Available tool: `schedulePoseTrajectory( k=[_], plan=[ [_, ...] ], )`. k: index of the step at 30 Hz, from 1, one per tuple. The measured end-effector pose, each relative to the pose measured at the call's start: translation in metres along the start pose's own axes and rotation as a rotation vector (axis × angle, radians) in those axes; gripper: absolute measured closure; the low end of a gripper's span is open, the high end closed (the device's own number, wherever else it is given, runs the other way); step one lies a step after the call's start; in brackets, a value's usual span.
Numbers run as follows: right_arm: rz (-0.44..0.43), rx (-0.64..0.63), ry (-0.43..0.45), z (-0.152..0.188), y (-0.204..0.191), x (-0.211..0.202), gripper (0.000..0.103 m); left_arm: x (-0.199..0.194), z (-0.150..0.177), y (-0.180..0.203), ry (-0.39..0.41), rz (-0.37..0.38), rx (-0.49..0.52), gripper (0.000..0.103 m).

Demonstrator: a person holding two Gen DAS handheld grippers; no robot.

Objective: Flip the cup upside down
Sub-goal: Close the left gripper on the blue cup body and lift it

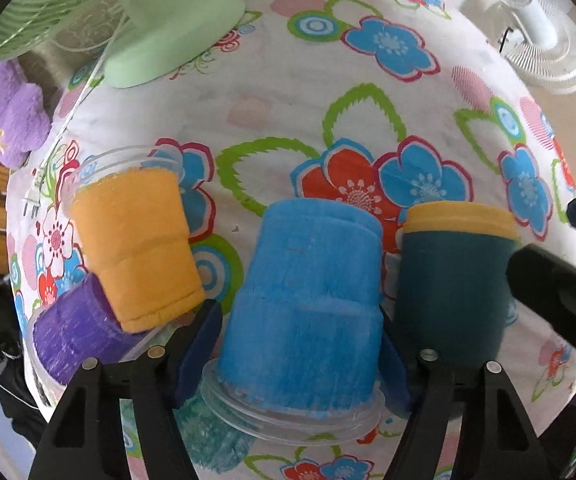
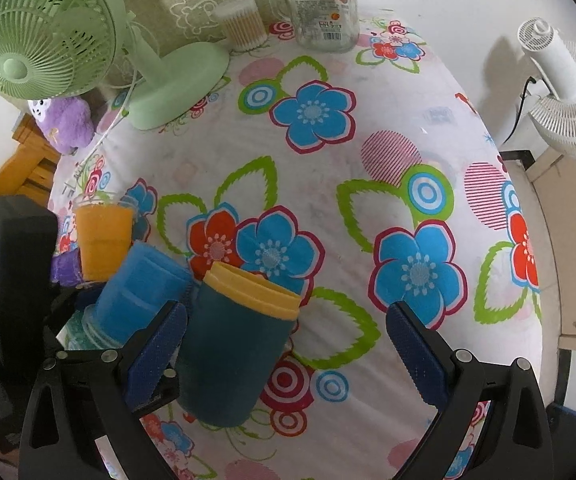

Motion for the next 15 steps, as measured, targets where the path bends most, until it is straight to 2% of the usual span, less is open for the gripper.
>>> schedulePoseTrajectory(
  k=[10, 15],
  plan=[
    [-0.004, -0.050, 0.049, 0.004, -0.025, -0.037, 0.002, -0.053, 0.017, -0.014, 0.073, 0.047, -0.082, 0.029],
    [-0.015, -0.079, 0.075, 0.011, -0.040, -0.059, 0.002, -0.081, 0.037, -0.018, 0.120, 0.060, -0.142, 0.029]
  ],
)
Point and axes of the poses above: each gripper's, at about its wrist camera, not at the fingertips, and x roughly the way its jaws point, y to its right, z to its underside, the point moved 2 cm from there along x, roughly the way its jaws point, and after that the axes turned 12 degrees about y, right-handed, at the moved point
